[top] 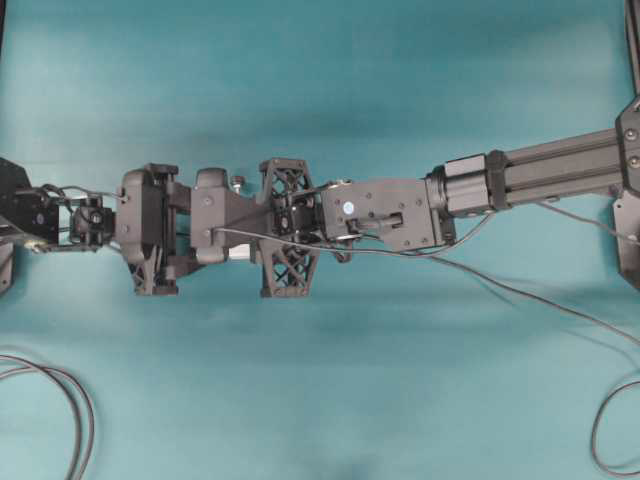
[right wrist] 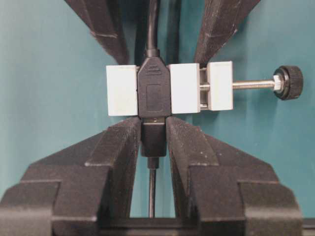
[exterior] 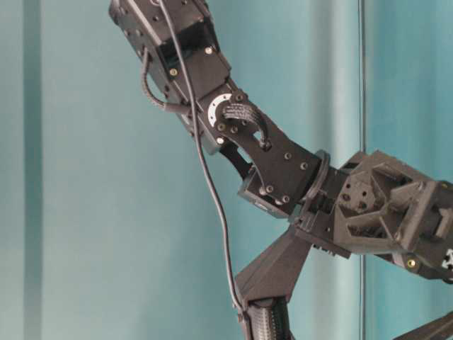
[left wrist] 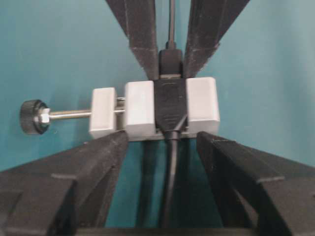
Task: Insert the USB cable into the female connector supported by the left arm.
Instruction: 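Open both grippers and release the connected cable and clamp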
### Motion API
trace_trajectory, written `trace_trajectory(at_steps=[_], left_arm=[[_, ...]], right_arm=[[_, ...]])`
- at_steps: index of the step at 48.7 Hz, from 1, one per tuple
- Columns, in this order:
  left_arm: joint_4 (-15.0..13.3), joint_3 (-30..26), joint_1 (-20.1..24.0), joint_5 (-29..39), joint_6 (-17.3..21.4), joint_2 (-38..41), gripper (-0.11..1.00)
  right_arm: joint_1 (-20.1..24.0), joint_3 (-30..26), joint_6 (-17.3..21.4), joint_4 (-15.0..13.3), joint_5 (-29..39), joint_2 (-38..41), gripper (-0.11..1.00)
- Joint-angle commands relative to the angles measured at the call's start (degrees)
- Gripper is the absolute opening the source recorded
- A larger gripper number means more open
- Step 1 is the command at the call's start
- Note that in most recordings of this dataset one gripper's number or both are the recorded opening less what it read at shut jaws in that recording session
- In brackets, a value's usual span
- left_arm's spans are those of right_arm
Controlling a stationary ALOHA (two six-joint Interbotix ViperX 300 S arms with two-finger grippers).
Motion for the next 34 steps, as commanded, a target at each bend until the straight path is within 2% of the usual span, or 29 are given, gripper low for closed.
trace_trajectory(at_steps=[1, 6, 13, 15, 24, 34], left_arm=[[0.2, -0.2, -1.4, -0.2, -0.5, -2.2, 0.73], [0.2, 0.3, -2.1, 0.3, -0.7, -3.0, 0.73], [0.2, 1.8, -2.8, 1.4, -1.7, -4.7, 0.73], [0.2, 2.4, -2.8, 1.8, -2.2, -5.5, 0.73], [-0.7, 6.4, -2.8, 4.3, -3.3, -11.3, 0.73], [-1.6, 9.8, -2.8, 12.8, -3.3, -20.7, 0.73]], right_arm=[[0.1, -0.3, 0.1, -0.3, 0.3, -2.6, 0.22], [0.1, 0.4, 0.1, -0.2, 0.4, -3.3, 0.24], [0.1, 1.8, 0.4, -0.3, 0.4, -4.8, 0.64], [0.2, 2.6, 0.8, -0.3, 0.4, -5.8, 0.71], [0.3, 7.0, 2.4, -0.2, 0.4, -10.9, 0.68], [1.2, 16.3, 2.5, -0.2, -0.4, -20.7, 0.68]])
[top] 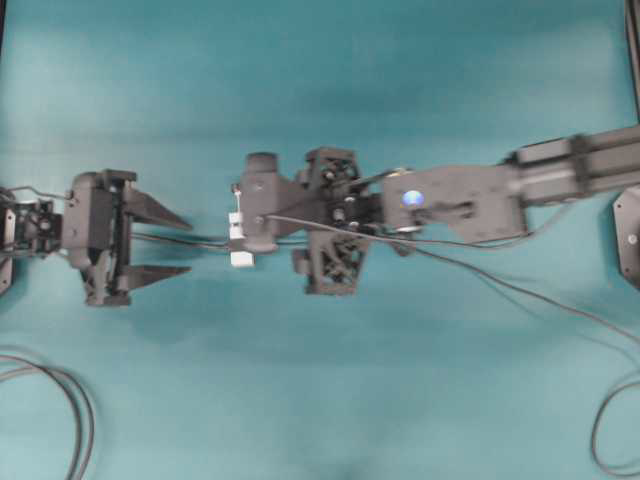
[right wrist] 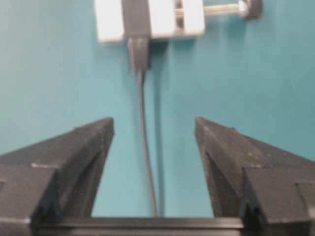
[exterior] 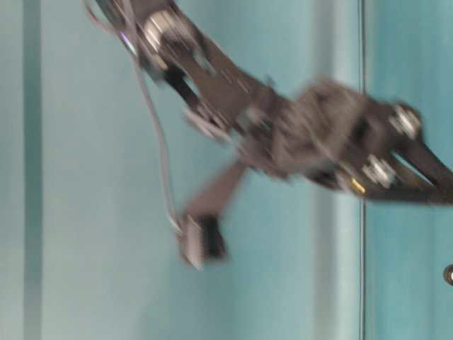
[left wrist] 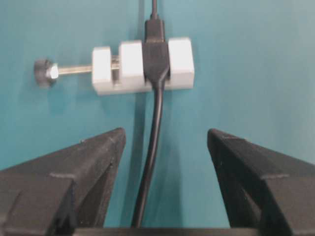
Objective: Insert the USB cable into the female connector supported by the left arm.
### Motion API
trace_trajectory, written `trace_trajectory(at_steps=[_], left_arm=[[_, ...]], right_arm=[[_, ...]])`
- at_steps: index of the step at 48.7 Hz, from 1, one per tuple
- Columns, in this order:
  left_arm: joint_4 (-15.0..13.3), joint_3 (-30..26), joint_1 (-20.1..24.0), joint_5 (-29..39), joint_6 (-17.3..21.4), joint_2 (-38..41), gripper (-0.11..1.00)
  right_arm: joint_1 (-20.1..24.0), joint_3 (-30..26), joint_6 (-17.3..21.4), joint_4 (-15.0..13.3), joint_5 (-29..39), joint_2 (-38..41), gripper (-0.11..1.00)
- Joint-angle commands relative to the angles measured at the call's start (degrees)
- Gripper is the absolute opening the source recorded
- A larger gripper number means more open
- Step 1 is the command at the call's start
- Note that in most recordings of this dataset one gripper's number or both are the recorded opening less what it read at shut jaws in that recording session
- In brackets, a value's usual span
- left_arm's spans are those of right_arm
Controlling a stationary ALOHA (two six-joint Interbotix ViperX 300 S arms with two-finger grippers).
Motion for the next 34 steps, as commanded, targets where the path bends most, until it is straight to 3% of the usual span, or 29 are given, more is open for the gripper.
trace_trajectory(at_steps=[1, 9, 17, 26, 34], left_arm=[[-0.2, 0.5, -0.3, 3.9, -0.5, -5.0, 0.73], [-0.2, 0.5, -0.2, 11.4, -0.5, -13.4, 0.73], [-0.3, 2.1, 0.0, 16.0, -0.5, -21.6, 0.73], [-0.3, 5.4, 0.2, 16.9, -0.4, -33.8, 0.73], [-0.3, 8.3, 0.6, 19.4, -0.3, -46.1, 0.73]], right_arm=[[0.5, 3.4, 0.3, -0.2, -1.0, -6.5, 0.68], [0.5, 12.7, 1.8, -0.2, -5.9, -15.4, 0.68], [0.0, 21.1, 5.9, -0.3, -13.4, -22.5, 0.68], [-0.4, 30.6, 9.7, -0.2, -27.5, -27.9, 0.68], [-2.2, 38.1, 9.4, -0.3, -40.2, -31.7, 0.67]])
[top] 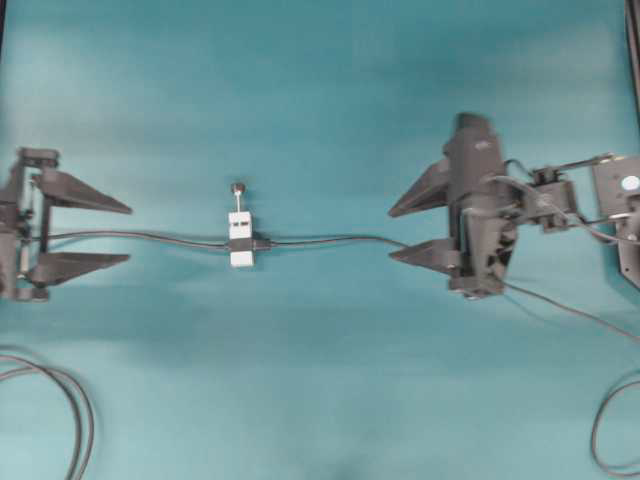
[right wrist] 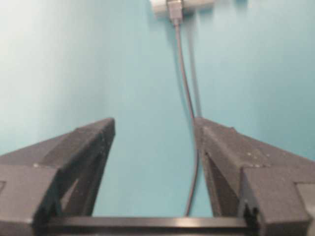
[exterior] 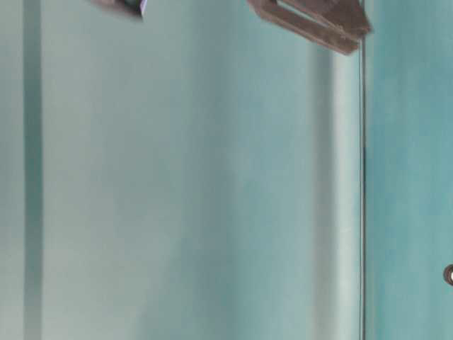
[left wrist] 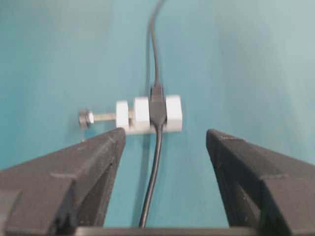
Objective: Insert the USB cable into the female connector supported by the left arm.
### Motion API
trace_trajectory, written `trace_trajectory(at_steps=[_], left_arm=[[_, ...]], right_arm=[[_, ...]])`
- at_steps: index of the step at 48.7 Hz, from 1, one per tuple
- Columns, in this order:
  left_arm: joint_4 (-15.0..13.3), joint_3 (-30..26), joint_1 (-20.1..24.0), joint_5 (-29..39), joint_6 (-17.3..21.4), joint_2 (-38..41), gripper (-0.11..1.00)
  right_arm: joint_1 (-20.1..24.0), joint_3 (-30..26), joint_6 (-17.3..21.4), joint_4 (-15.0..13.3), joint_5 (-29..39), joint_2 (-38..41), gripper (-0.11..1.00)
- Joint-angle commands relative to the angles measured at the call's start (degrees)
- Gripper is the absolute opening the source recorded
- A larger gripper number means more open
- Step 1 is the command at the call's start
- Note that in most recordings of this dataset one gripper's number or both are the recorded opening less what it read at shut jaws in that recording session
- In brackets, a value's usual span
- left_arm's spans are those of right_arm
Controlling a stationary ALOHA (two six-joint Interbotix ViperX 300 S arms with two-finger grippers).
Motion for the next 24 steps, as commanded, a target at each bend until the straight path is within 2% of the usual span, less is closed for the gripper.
trace_trajectory(at_steps=[1, 6, 14, 18, 24], left_arm=[[-0.1, 0.3, 0.4, 2.1, -0.3, -5.7, 0.73], [-0.1, -0.4, 0.4, 9.8, -0.4, -11.4, 0.73], [-0.1, -3.0, 0.4, 20.3, -0.5, -14.1, 0.73], [-0.1, -3.7, 0.4, 20.4, -0.7, -14.2, 0.73], [-0.1, -3.0, 0.4, 15.6, -0.4, -14.2, 0.73]], right_arm=[[-1.1, 2.7, -0.2, -0.1, -6.9, -2.9, 0.67], [-1.9, 6.2, -0.4, -0.1, -11.7, -4.6, 0.67], [-3.3, 10.5, -0.3, -0.1, -11.5, -8.3, 0.67], [-4.5, 12.3, -0.4, -0.2, -11.5, -11.1, 0.67], [-6.3, 15.5, -0.2, -0.1, -11.4, -15.5, 0.67]])
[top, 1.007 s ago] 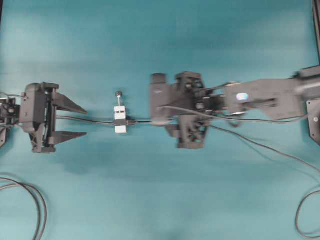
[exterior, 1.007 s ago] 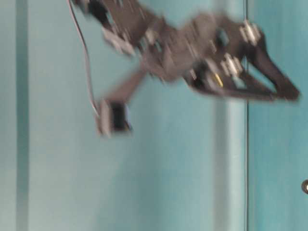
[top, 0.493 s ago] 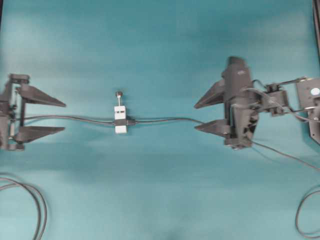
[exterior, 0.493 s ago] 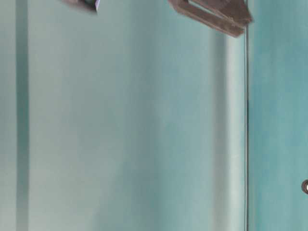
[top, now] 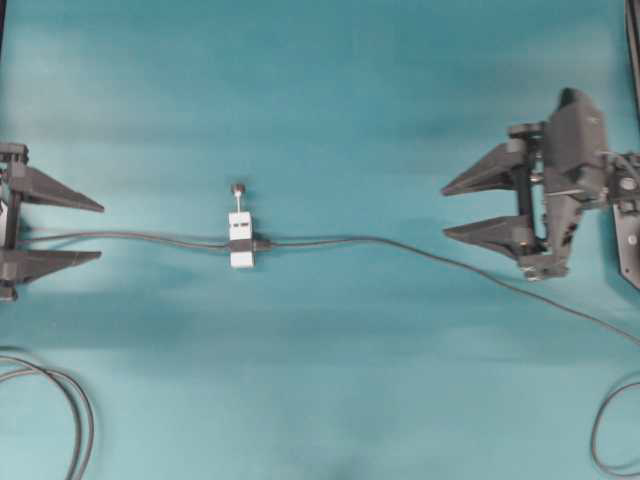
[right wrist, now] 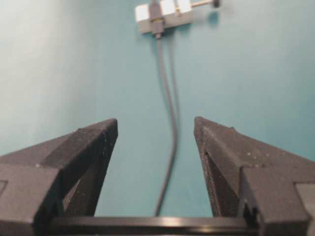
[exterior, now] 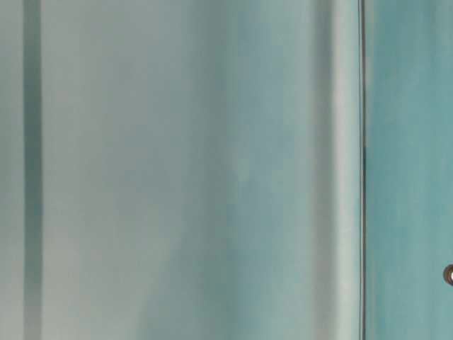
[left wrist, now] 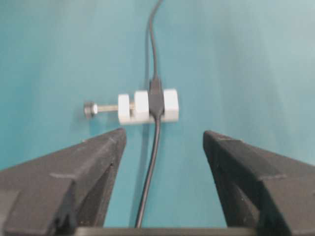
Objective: Insert the USB cable into the female connector supported by the left arm.
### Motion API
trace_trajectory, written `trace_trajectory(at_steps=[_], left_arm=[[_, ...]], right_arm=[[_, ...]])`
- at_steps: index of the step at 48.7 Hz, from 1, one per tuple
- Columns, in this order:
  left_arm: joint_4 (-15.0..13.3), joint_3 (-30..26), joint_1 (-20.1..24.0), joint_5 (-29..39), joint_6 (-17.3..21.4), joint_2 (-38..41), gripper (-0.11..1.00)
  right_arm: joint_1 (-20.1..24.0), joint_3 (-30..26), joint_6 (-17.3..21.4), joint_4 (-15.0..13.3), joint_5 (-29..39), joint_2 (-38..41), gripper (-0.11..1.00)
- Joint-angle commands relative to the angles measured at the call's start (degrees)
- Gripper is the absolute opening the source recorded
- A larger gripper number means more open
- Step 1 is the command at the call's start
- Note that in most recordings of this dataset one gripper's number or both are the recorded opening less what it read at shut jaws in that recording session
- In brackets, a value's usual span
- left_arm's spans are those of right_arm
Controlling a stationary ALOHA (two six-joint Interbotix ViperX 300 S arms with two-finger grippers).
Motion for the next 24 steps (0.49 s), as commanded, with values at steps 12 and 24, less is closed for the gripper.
trace_trajectory(at_steps=[12, 24], left_arm=[[-0.2, 0.5, 0.2, -11.2, -0.4, 0.3, 0.74], [0.2, 3.0, 0.1, -12.7, 0.3, 0.4, 0.74]], right_arm=[[-0.9, 5.9, -0.7, -0.1, -0.1, -14.3, 0.67], [-0.9, 9.0, -1.0, -0.2, 4.3, -27.8, 0.67]])
